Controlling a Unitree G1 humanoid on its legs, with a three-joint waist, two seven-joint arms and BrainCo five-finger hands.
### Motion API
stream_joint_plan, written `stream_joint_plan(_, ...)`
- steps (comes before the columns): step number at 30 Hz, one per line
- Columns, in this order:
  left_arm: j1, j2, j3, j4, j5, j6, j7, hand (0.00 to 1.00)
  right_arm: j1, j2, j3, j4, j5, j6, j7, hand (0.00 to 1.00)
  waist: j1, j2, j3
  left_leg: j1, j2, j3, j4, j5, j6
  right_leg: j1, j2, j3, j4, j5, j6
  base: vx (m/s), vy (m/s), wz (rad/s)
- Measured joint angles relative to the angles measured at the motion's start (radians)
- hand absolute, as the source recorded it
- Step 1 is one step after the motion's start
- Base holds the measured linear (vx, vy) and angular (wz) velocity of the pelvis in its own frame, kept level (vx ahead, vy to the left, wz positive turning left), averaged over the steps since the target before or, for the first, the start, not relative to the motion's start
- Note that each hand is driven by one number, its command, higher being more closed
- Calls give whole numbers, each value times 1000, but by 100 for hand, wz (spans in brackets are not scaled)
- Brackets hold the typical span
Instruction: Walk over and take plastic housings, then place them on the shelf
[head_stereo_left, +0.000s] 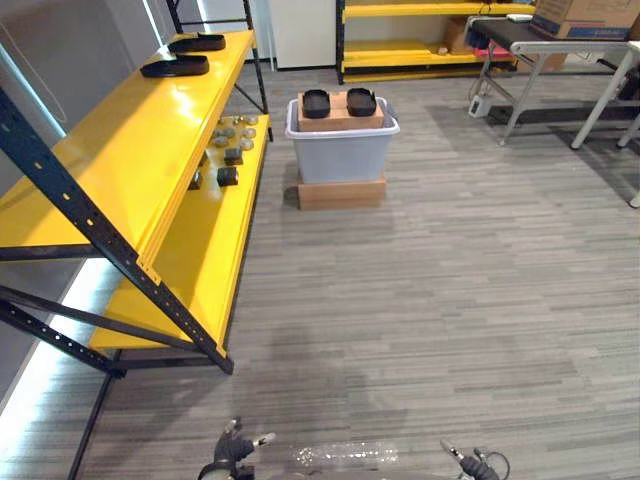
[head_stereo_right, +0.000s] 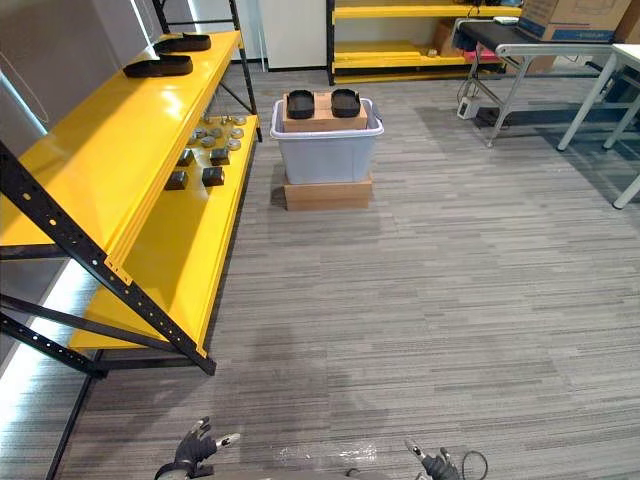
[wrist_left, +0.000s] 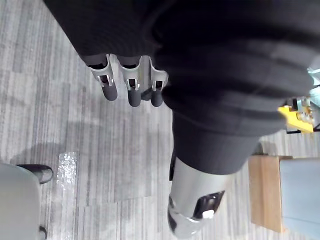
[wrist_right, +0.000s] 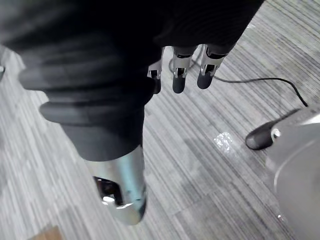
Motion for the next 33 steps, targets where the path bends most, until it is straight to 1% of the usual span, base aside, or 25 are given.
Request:
stream_joint_plan(2, -6, 12, 6, -23, 9, -1, -1, 0, -4, -21, 1, -11, -43, 0, 4, 0, 0, 1, 9, 5, -2, -1, 0, 0, 0, 12, -3, -1, -12, 3, 4, 91, 5, 1)
stream_joint_plan(4, -5, 15, 6, -34, 11, -2, -3, 0, -6, -41, 10, -27, -68, 0, 6, 0, 0, 10, 17, 20, -4, -1, 1, -1, 0, 36, -5, 7, -22, 5, 8, 104, 20, -8)
stream_joint_plan(6, -5, 19, 7, -34, 13, -2, -4, 0, -9, -47, 18, -29, -84, 0, 12, 0, -1, 12, 18, 27, -5, -1, 1, -3, -4, 46, -7, 8, -30, 5, 8, 81, 16, -5)
stream_joint_plan(8, -8, 18, 17, -34, 14, -2, -5, 0, -12, -48, 19, -29, -94, 0, 25, 0, -1, 12, 18, 25, -5, -1, 1, -4, -5, 46, -7, 10, -34, 5, 8, 49, 2, -4)
stream_joint_plan(16, -8, 10, 46, -32, 13, -2, 4, 0, -18, -51, 19, -29, -102, 2, 23, 0, -2, 14, 20, 24, -4, -4, 2, -10, -2, 43, -6, 10, -37, 5, 9, -6, 0, 0)
stream_joint_plan(19, -8, -7, 45, -32, 13, -2, 13, 0, -26, -51, 19, -30, -102, 2, 18, 0, -2, 25, 23, 15, -1, -10, 4, -30, 13, 34, -1, 8, -46, 6, 10, -53, 15, -1)
stream_joint_plan(21, -8, -11, 46, -33, 13, -2, 21, 0, -39, -50, 18, -30, -102, 2, 2, 0, -2, 29, 23, -10, 0, -5, 20, -45, 14, 11, -1, 13, -42, 5, 14, -36, 34, -7)
stream_joint_plan(22, -6, -11, 46, -33, 12, -2, 22, 0, -41, -51, 17, -30, -102, 3, -1, 0, -1, 30, 24, -19, 0, 0, 28, -52, 15, 2, -1, 16, -37, 2, 18, -10, 42, -16)
stream_joint_plan(23, -4, -11, 47, -34, 12, -2, 22, 0, -49, -51, 16, -30, -102, 3, -5, 0, 0, 32, 26, -41, 3, 10, 51, -68, 16, -17, 0, 25, -22, -8, 31, 6, 38, -20)
stream_joint_plan(24, -3, -11, 48, -36, 11, -2, 23, 0, -53, -51, 16, -31, -102, 4, -6, 0, 1, 33, 26, -49, 4, 16, 63, -78, 17, -29, 0, 31, -9, -14, 33, 32, 52, -29)
stream_joint_plan(25, -1, -11, 51, -46, 11, -2, 23, 0, -66, -51, 16, -32, -101, 4, -7, 0, 2, 36, 28, -68, 5, 30, 93, -95, 25, -55, -1, 42, 43, -39, 41, 54, 56, -32)
stream_joint_plan(26, 1, -11, 57, -65, 10, -2, 23, 0, -81, -50, 16, -32, -101, 5, -12, 0, 4, 39, 35, -78, 4, 42, 127, -122, 33, -89, -5, 51, 123, -76, 62, 77, 73, -37)
stream_joint_plan(27, 5, -11, 67, -80, 8, -2, 24, 0, -92, -49, 16, -32, -101, 5, -19, 0, 6, 43, 44, -78, 4, 52, 149, -145, 39, -121, -10, 52, 206, -106, 96, 88, 97, -35)
stream_joint_plan(28, 10, -8, 77, -99, 7, -2, 25, 0, -100, -43, 16, -39, -101, 6, -20, 0, 4, 41, 57, -62, -5, 54, 161, -175, 49, -191, -27, 22, 397, -136, 111, 60, 75, -22)
stream_joint_plan(30, 8, -3, 76, -109, 7, -3, 27, 0, -88, -32, 18, -70, -101, 7, -21, 0, -2, 37, 71, -24, -16, 45, 162, -190, 63, -263, -54, -15, 576, -143, 104, 169, 52, 8)
stream_joint_plan(31, 7, -1, 76, -109, 6, -3, 38, 0, -78, -28, 18, -77, -99, 8, -21, 0, -8, 28, 79, 12, -23, 37, 163, -206, 71, -301, -84, -55, 683, -169, 91, 273, 45, 20)
stream_joint_plan(32, 8, 0, 76, -108, 6, -2, 44, 0, -77, -28, 19, -77, -98, 12, -22, 0, -7, 31, 85, 38, -24, 34, 161, -215, 74, -323, -101, -89, 704, -190, 82, 335, 36, 21)
stream_joint_plan(33, 6, 2, 77, -107, 4, -2, 45, 0, -83, -32, 19, -77, -95, 14, -23, 0, -10, 28, 93, 73, -19, 23, 150, -221, 76, -350, -113, -133, 676, -204, 77, 311, 19, 17)
